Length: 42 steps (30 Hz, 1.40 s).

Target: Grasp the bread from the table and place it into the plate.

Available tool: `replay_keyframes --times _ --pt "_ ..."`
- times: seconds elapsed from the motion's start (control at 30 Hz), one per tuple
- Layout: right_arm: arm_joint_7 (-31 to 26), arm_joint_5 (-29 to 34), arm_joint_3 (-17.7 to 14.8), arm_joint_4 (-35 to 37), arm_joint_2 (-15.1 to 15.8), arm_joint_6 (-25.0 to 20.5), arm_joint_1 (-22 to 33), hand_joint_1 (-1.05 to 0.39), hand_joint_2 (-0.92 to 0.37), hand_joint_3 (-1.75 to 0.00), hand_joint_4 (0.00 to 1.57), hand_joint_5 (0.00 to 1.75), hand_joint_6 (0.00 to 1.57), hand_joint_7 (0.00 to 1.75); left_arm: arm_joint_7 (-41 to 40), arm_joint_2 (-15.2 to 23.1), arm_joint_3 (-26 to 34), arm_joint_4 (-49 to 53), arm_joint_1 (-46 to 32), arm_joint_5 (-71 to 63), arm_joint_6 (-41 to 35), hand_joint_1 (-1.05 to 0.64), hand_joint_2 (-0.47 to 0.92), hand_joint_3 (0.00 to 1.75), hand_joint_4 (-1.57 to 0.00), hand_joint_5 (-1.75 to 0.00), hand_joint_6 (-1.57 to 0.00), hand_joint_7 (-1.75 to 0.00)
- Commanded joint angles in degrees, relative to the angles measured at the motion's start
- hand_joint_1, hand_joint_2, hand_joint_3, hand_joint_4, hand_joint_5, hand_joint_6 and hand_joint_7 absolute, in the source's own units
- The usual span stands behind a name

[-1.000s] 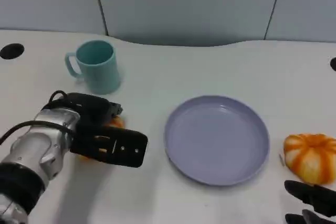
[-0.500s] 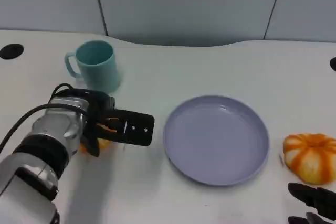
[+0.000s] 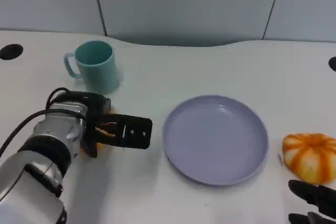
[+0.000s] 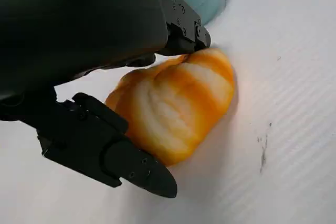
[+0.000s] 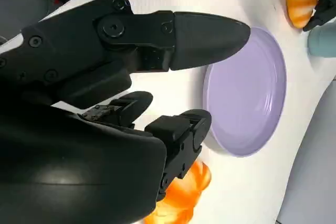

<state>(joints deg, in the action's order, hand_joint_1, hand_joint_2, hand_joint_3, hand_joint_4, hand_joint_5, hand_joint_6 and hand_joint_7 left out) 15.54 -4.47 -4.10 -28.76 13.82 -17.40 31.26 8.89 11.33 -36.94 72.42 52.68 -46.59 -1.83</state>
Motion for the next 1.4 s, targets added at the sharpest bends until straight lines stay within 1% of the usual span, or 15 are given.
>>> replay_keyframes --times 0.03,0.2,0.3,0.4,0.5,0.57,0.67,0.73,0.77,0.93,1.0,1.03,1.1,1.3,1.4 --pt "0.08 -1.12 -1.17 -0.22 0.07 0.23 0.22 -0.54 -0.92 -0.50 0.60 0.01 0.45 0.00 -3.52 0.40 1.57 1.67 -1.32 2.10 0.73 -0.37 0.78 0.01 -0.35 -0.12 -0.50 -0.11" --pt "-0.16 -1.28 -1.31 -0.32 -0.04 0.07 0.02 -0.53 -0.92 -0.50 0.61 0.01 0.46 0.00 -7.86 0.42 2.46 2.50 -2.31 3.44 2.32 -0.27 0.85 0.02 -0.49 -0.24 -0.63 -0.20" --pt "-0.06 -1.56 -1.47 -0.14 -0.09 0.32 0.01 -0.54 -0.92 -0.50 0.62 0.02 0.46 0.01 -9.47 0.64 2.70 3.20 -2.69 3.87 3.29 -0.22 0.91 0.02 -0.27 -1.11 -0.37 -0.87" --pt "-0.22 -1.54 -1.52 -0.09 -0.25 0.55 0.07 -0.54 -0.92 -0.50 0.63 0.02 0.47 0.01 -10.07 0.66 2.75 3.86 -2.73 4.14 4.07 -0.17 0.92 0.02 -0.28 -1.52 -0.30 -1.21" --pt "-0.23 -1.61 -1.60 -0.09 -0.42 0.72 0.14 -0.53 -0.92 -0.50 0.63 0.02 0.47 0.01 -10.80 0.18 2.93 4.19 -2.86 4.35 3.97 -0.16 0.92 0.02 -0.32 -1.62 -0.33 -1.31" --pt "-0.33 -1.60 -1.63 -0.16 -0.59 0.83 0.24 -0.53 -0.92 -0.50 0.64 0.02 0.46 0.00 -11.73 -0.47 3.12 4.42 -3.10 4.59 3.47 -0.15 0.92 0.01 -0.41 -1.71 -0.34 -1.63" --pt "-0.32 -1.44 -1.60 0.02 -0.65 1.14 0.22 -0.52 -0.92 -0.49 0.64 0.02 0.46 0.00 -12.28 -0.80 3.32 4.73 -3.11 4.71 2.69 -0.18 0.92 0.07 -0.42 -1.55 -0.45 -1.38" --pt "-0.29 -1.42 -1.59 0.17 -0.69 1.26 0.15 -0.52 -0.92 -0.50 0.64 0.02 0.46 0.00 -12.48 -0.96 3.88 4.90 -3.01 5.08 1.72 -0.21 0.92 0.10 -0.51 -1.21 -0.67 -0.83" --pt "-0.29 -1.41 -1.59 0.18 -0.70 1.27 0.14 -0.52 -0.92 -0.50 0.63 0.02 0.46 0.00 -12.52 -1.00 4.04 4.92 -2.98 5.17 1.48 -0.21 0.92 0.10 -0.54 -1.15 -0.72 -0.71" --pt "-0.19 -1.49 -1.61 0.37 -0.72 1.47 0.09 -0.52 -0.92 -0.50 0.63 0.02 0.46 0.00 -13.52 -0.85 4.49 4.81 -3.12 5.49 1.72 -0.22 0.92 0.11 -0.56 -1.08 -0.78 -0.57" --pt "0.13 -1.79 -1.70 0.77 -0.66 1.84 0.04 -0.52 -0.92 -0.50 0.63 0.02 0.46 0.00 -15.52 -0.50 6.40 4.54 -3.64 7.34 3.29 -0.18 0.92 0.17 -0.58 -1.14 -0.71 -0.96" --pt "0.22 -1.90 -1.74 0.90 -0.63 1.95 0.03 -0.52 -0.92 -0.50 0.63 0.01 0.46 0.00 -16.23 -0.43 7.09 4.47 -3.83 8.04 3.85 -0.16 0.92 0.20 -0.55 -1.45 -0.60 -1.36" --pt "0.04 -1.76 -1.70 0.95 -0.68 2.11 0.06 -0.53 -0.92 -0.50 0.63 0.01 0.46 0.00 -16.32 -0.31 8.25 4.43 -3.95 9.19 4.82 -0.15 0.92 0.24 -0.58 -1.65 -0.53 -1.63" --pt "-0.35 -1.53 -1.59 0.45 -0.65 1.50 0.14 -0.52 -0.92 -0.49 0.65 0.02 0.47 0.01 -17.03 -0.12 9.76 4.38 -4.20 10.42 6.53 -0.12 0.92 0.24 -0.66 -1.75 -0.52 -1.74" --pt "-0.44 -1.36 -1.35 0.55 -0.73 1.59 0.10 -0.53 -0.92 -0.49 0.64 0.02 0.46 0.00 -15.23 0.22 14.59 3.30 -3.62 15.44 9.80 -0.07 0.85 0.19 -0.70 -1.75 -0.54 -1.75"
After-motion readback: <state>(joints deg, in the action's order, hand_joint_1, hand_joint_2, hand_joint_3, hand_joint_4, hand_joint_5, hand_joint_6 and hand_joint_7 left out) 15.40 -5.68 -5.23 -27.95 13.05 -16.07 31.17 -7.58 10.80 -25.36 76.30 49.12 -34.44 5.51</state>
